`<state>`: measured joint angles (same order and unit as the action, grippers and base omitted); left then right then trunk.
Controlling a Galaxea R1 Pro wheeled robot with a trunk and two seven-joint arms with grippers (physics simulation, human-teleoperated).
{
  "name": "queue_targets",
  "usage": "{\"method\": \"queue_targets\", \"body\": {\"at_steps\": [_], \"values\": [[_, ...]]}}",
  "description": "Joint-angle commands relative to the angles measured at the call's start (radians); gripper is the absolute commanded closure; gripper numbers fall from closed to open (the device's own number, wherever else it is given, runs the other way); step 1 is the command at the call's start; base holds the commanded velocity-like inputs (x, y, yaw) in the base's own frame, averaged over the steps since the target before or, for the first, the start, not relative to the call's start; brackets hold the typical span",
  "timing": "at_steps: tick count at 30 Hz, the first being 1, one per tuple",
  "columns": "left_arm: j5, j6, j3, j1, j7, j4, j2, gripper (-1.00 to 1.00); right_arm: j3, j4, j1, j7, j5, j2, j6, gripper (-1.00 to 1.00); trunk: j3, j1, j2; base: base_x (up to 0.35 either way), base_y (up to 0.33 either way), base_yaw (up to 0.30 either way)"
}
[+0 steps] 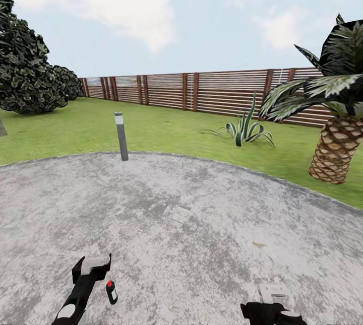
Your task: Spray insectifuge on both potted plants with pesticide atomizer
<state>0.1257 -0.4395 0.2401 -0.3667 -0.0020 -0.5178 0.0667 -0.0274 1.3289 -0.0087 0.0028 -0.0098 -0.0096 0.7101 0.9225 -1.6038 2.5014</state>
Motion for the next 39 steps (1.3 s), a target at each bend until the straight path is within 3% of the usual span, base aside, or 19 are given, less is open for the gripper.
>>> {"method": "queue_targets", "body": {"at_steps": [1,36,39], "values": [[0.01,-0.004,0.005,-0.001,0.0,0.0,-0.001,-1.0,0.0,0.001,0.0,0.0,-0.001,0.0,0.005,-1.0,0.003,0.0,0.0,0.0,0.0,0.0],[0.009,-0.001,0.007,-0.001,0.0,-0.031,-0.005,-1.0,0.001,0.001,0.0,0.0,-0.001,0.0,0.005,-1.0,0.052,0.0,0.0,0.0,0.0,0.0],[0.009,-0.001,0.007,-0.001,0.0,-0.031,-0.005,-1.0,0.001,0.001,0.0,0.0,-0.001,0.0,0.005,-1.0,0.064,-0.001,0.001,0.0,0.0,0.0]]}}
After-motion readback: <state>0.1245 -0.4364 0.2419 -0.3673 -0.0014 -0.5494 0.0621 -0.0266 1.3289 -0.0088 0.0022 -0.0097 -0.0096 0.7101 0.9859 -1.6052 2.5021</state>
